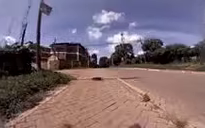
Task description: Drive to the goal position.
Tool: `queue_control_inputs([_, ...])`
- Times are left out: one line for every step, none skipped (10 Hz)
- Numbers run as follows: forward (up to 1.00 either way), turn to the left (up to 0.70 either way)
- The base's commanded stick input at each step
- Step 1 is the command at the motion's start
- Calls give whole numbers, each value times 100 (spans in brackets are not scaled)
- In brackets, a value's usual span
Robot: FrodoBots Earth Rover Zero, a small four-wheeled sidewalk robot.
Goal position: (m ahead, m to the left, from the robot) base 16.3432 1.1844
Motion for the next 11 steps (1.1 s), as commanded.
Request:
queue_control_inputs([100, 0])
queue_control_inputs([100, 0])
queue_control_inputs([100, 0])
queue_control_inputs([100, 0])
queue_control_inputs([100, 0])
queue_control_inputs([100, 0])
queue_control_inputs([100, 0])
queue_control_inputs([100, 0])
queue_control_inputs([100, 0])
queue_control_inputs([100, 0])
queue_control_inputs([100, 5])
